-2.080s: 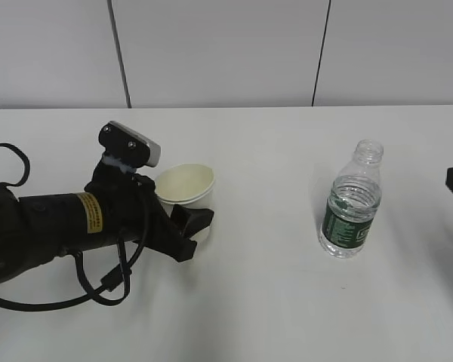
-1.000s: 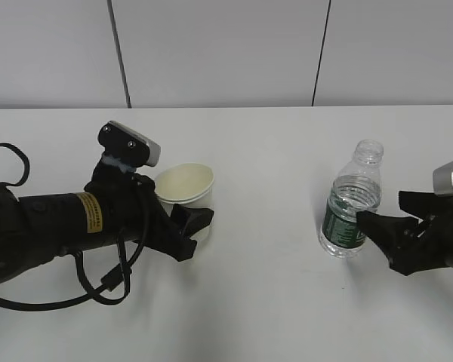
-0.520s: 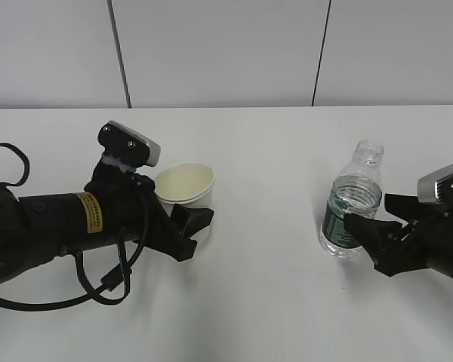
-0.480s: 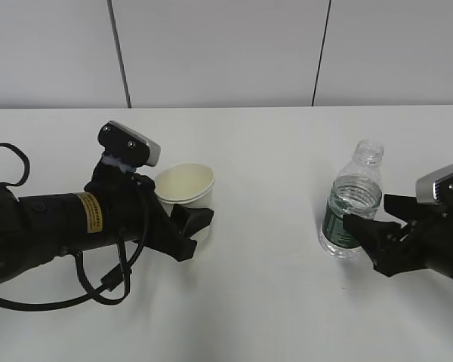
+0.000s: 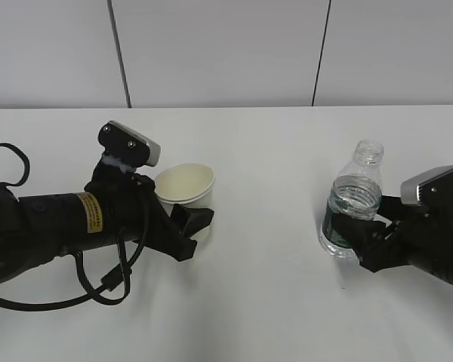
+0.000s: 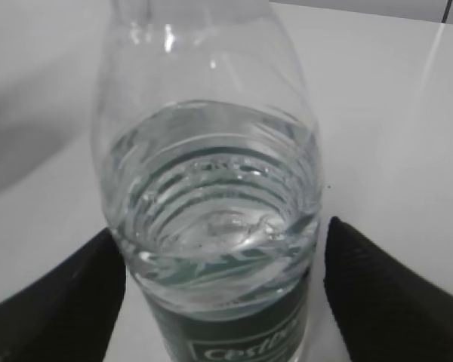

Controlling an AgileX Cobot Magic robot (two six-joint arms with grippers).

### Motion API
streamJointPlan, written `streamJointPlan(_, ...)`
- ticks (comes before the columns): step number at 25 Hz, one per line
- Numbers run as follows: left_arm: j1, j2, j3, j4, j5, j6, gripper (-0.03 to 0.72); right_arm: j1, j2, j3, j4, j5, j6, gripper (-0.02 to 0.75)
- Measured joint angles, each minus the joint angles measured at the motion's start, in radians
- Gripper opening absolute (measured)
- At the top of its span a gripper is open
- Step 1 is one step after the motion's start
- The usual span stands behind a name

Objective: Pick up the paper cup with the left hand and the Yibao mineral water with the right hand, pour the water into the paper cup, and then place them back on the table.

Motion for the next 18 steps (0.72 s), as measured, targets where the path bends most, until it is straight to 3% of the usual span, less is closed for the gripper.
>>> streamJointPlan(18, 0.0, 0.0, 0.0, 0.0, 0.0, 0.0, 0.433, 0.0, 0.121, -0.077, -0.028, -0.044, -0.026, 0.607)
